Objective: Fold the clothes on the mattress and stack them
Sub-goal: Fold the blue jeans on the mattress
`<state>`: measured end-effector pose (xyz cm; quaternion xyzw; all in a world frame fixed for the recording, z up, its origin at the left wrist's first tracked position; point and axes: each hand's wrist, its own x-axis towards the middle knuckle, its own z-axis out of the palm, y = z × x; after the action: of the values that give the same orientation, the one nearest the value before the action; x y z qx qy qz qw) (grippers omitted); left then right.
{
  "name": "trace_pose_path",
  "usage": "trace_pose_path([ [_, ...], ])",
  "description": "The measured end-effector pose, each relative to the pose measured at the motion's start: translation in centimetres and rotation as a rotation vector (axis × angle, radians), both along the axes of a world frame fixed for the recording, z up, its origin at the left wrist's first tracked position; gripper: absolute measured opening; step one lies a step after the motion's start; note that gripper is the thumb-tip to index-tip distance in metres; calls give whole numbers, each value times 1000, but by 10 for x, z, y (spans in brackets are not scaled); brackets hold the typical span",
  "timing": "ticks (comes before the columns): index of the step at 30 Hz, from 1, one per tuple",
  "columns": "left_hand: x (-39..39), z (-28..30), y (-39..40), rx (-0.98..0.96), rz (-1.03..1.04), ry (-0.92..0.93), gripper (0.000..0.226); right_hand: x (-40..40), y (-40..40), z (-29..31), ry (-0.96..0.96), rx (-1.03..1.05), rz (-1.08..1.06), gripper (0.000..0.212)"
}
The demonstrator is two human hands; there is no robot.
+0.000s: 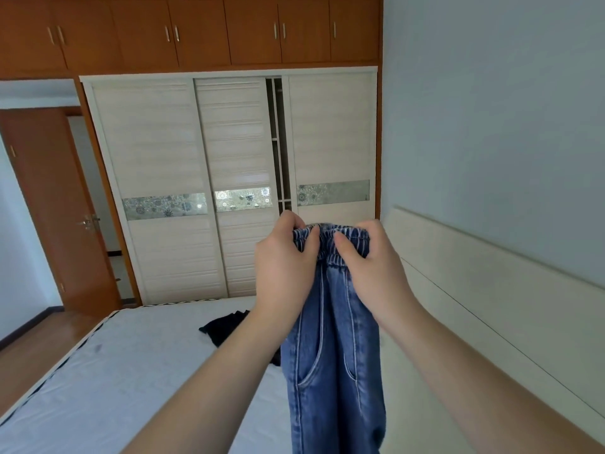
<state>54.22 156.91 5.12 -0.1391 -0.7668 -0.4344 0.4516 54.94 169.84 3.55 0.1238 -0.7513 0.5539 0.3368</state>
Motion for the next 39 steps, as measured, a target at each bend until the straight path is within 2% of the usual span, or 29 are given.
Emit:
trace_pose_path([
  [5, -4, -6, 3, 6, 19, -47, 22, 6, -1, -11, -74, -89, 109, 17],
  [9, -8, -11, 4, 143, -37, -172, 22, 9, -2, -23, -158, -238, 301, 33],
  [12, -9, -16, 4, 232, -147, -267, 34, 13, -2, -33, -187, -190, 417, 38],
  [16, -11, -20, -1, 226, -266, -326, 50, 13, 2, -42, -211, -135, 594, 55],
  [18, -16, -20, -5, 235, -302, -343, 43, 10, 8, -45, -224, -146, 666, 58],
  [21, -24, -17, -14, 219, -304, -327, 19, 3, 23, -44, -266, -235, 835, 53],
  [23, -27, -16, -17, 156, -298, -328, 9, -6, 33, -45, -187, -246, 682, 42],
  [25, -29, -16, -22, 105, -328, -347, 6, -20, 47, -47, -94, -292, 309, 30],
  [26, -29, -15, -24, 93, -365, -353, 6, -27, 57, -50, -90, -304, 184, 32],
  [27, -30, -15, -28, 86, -405, -355, 5, -32, 63, -51, -131, -264, 158, 49],
  [28, -30, -14, -30, 78, -444, -351, 6, -37, 68, -54, -206, -210, 224, 72],
  [29, -30, -13, -31, 72, -482, -345, 9, -43, 71, -59, -296, -173, 315, 85],
  [30, -30, -11, -32, 70, -520, -340, 13, -49, 72, -63, -354, -150, 386, 84],
  [33, -29, 0, -34, 35, -603, -334, 26, -55, 65, -59, -319, -178, 417, 38],
  [36, -28, 12, -42, -42, -577, -302, 34, -56, 63, -41, -187, -209, 364, 28],
  [39, -30, 25, -53, -233, -440, -255, 42, -55, 62, -21, -96, -163, 311, 20],
])
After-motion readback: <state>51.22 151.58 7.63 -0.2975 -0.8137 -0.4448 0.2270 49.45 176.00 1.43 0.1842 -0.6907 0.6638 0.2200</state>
